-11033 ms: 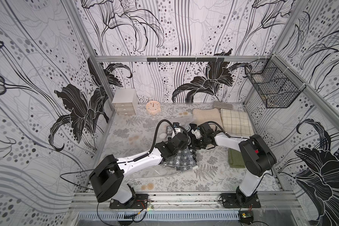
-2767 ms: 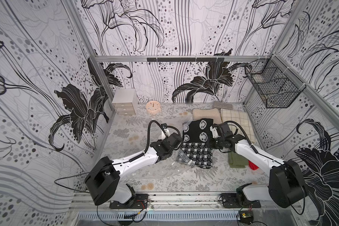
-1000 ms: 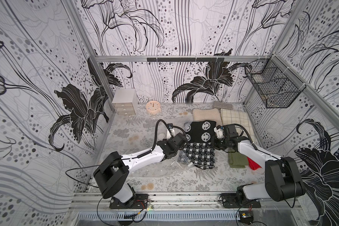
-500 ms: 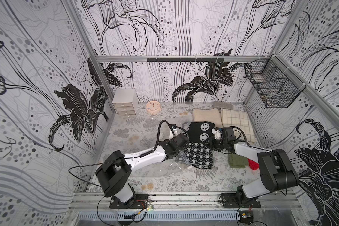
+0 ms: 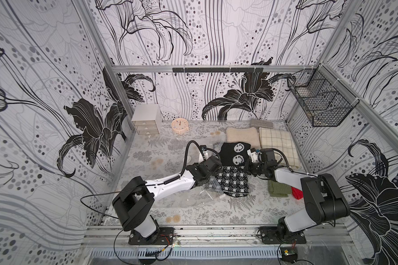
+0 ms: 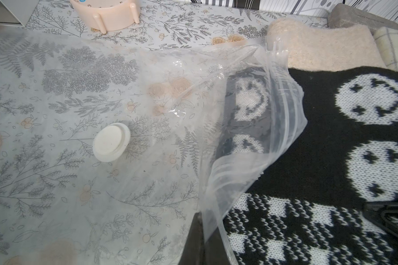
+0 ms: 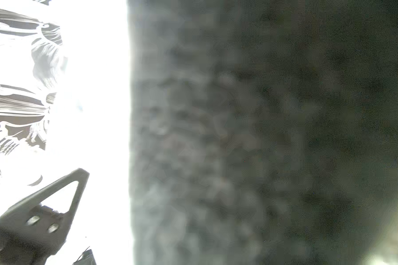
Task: Take the scarf out of the vacuum bag
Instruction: Take out the scarf from the vacuum bag.
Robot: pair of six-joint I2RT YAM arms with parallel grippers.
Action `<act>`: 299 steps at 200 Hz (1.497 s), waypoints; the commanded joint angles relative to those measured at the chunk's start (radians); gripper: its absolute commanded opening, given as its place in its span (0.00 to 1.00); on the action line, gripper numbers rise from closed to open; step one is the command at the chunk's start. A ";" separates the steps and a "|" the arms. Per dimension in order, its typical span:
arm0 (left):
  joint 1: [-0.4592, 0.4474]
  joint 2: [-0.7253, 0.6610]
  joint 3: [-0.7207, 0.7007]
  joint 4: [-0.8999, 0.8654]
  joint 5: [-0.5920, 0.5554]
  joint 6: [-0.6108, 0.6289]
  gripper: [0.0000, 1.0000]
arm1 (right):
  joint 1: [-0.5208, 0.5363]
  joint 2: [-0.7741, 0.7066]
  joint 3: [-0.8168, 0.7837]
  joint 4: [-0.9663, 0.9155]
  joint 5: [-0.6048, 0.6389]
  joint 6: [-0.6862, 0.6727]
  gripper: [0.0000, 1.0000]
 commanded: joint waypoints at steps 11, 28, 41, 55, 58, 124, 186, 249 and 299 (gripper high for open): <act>0.001 -0.011 0.024 0.033 -0.009 0.009 0.00 | 0.000 -0.092 0.055 -0.085 -0.047 -0.023 0.00; 0.001 -0.013 0.024 0.033 -0.010 0.009 0.00 | -0.001 -0.120 0.074 -0.150 -0.033 -0.047 0.00; 0.001 -0.014 0.022 0.033 -0.012 0.010 0.00 | -0.001 -0.134 0.084 -0.173 -0.029 -0.051 0.00; 0.001 -0.015 0.023 0.034 -0.014 0.010 0.00 | -0.001 -0.139 0.091 -0.173 -0.045 -0.043 0.00; 0.001 -0.015 0.024 0.034 -0.013 0.011 0.00 | -0.001 -0.138 0.093 -0.170 -0.049 -0.042 0.00; 0.003 -0.029 0.024 0.033 -0.021 0.013 0.00 | -0.001 -0.160 0.152 -0.157 -0.112 -0.006 0.00; 0.006 -0.043 0.016 0.032 -0.032 0.012 0.00 | -0.001 -0.219 0.227 -0.232 -0.091 -0.010 0.00; 0.013 -0.064 0.016 0.025 -0.045 0.016 0.00 | -0.009 -0.316 0.302 -0.381 0.009 -0.058 0.00; 0.017 -0.078 0.024 0.016 -0.053 0.026 0.00 | -0.122 -0.385 0.331 -0.484 0.003 -0.072 0.00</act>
